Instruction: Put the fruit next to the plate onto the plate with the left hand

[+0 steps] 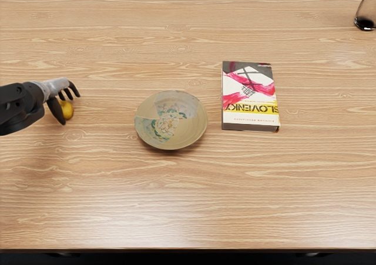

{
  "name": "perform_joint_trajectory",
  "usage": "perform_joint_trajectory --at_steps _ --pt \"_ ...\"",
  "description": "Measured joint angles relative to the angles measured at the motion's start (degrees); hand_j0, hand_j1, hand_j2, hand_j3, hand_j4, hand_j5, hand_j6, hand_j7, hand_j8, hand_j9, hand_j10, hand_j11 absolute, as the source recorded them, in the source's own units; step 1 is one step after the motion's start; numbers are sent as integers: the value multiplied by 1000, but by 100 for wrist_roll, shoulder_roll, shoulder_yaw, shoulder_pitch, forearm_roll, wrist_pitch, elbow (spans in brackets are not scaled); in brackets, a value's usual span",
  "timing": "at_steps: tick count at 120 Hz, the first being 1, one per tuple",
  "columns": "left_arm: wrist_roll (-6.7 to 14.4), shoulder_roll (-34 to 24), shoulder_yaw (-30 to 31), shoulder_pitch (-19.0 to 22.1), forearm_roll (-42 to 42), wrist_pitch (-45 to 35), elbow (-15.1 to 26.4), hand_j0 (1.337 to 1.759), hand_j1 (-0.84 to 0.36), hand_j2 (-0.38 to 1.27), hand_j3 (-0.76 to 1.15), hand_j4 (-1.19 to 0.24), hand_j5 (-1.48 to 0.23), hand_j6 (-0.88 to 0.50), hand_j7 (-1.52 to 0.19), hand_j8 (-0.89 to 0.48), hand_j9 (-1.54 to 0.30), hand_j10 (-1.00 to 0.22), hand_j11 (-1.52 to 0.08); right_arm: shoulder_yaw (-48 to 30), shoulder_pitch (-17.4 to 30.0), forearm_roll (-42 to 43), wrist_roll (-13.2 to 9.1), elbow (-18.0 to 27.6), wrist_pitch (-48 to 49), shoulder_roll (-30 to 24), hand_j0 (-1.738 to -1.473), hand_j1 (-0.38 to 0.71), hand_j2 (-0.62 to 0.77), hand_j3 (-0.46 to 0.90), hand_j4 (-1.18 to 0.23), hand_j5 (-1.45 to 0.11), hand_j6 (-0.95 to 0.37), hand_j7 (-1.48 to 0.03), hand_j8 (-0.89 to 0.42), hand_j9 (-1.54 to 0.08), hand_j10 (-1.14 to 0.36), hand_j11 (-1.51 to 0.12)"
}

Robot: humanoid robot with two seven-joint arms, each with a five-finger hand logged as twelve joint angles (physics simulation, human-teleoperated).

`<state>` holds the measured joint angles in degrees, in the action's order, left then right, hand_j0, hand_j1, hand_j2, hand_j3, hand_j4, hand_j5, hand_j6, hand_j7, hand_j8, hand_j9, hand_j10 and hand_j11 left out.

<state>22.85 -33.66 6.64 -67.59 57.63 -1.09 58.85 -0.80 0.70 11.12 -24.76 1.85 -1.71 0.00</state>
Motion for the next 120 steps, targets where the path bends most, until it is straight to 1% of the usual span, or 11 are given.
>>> perform_joint_trajectory --at_steps 82,103,120 --pt "-8 -6 23 79 26 -216 -5 1658 -169 91 0 -437 -565 -437 -565 -437 -565 -436 -564 0 0 -2 -1 0 0 0 -1658 -349 1 0 -1 0 -2 0 -1 0 -1 0" --pt "-9 -11 22 80 28 -254 3 1658 -179 126 0 -454 -590 -455 -590 -454 -590 -454 -590 0 0 -2 -2 0 2 0 -1658 -349 1 0 -1 0 -1 0 -1 0 -1 0" --pt "-26 -18 22 123 33 -308 10 1657 -182 97 0 -459 -606 -460 -606 -460 -606 -460 -606 0 0 -1 -2 0 2 0 -1658 -349 1 0 -1 0 -2 0 -1 0 -1 0"
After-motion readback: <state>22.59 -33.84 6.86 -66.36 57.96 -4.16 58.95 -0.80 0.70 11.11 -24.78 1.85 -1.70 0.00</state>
